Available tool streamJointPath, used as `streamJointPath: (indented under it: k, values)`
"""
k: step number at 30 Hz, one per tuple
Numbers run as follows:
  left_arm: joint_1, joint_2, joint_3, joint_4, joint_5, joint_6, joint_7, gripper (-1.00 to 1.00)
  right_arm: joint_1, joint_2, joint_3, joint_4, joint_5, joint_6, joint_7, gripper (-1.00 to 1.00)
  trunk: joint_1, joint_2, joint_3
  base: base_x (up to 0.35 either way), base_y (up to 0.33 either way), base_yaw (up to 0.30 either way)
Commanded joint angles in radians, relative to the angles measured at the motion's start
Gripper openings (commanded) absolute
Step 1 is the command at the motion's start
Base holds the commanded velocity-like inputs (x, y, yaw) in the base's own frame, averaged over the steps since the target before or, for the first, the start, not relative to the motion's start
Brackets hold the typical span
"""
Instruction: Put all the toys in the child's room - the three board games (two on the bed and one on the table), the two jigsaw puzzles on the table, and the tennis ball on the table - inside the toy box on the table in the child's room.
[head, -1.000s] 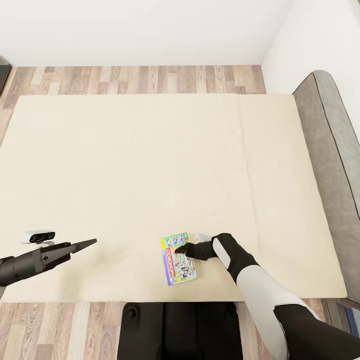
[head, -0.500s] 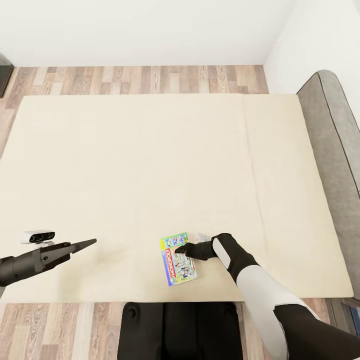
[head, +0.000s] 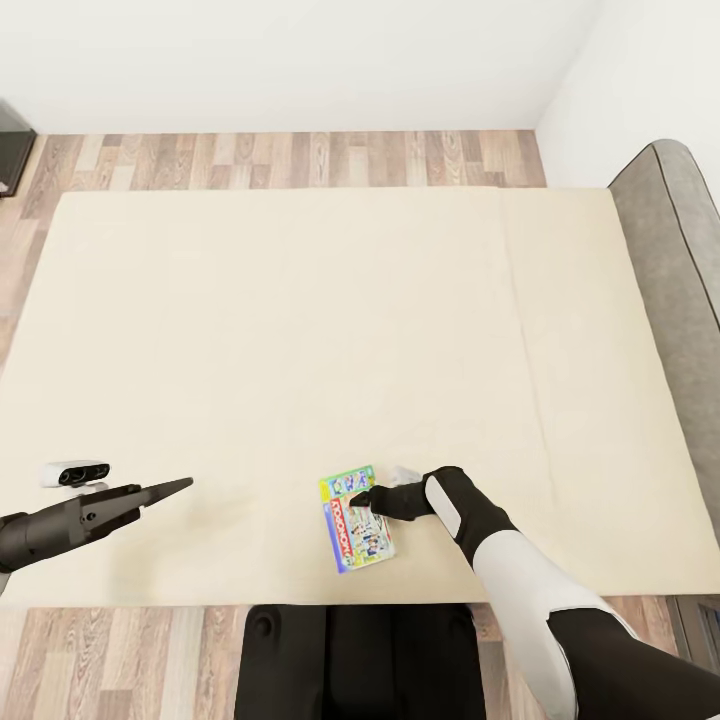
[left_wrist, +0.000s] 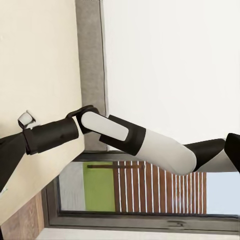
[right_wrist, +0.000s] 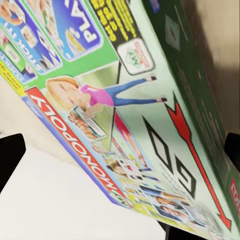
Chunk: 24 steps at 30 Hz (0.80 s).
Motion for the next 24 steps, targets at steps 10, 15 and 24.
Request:
streamJointPath:
  k: [10,15,24]
  values:
    - [0.000,0.000,0.000,0.000,0.000,0.011,-0.004,1.00,0.000,0.000,0.001,-0.001,-0.006,0.005,-0.002,1.00,0.001,-0.002,-0.001,0.000,0.148,0.000]
    - [0.000,0.000,0.000,0.000,0.000,0.011,-0.004,1.00,0.000,0.000,0.001,-0.001,-0.006,0.005,-0.002,1.00,0.001,-0.002,-0.001,0.000,0.102,0.000]
    - [0.000,0.000,0.000,0.003,0.000,0.011,-0.004,1.00,0.000,0.000,0.001,-0.001,-0.006,0.005,-0.002,1.00,0.001,-0.002,-0.001,0.000,0.095,0.000]
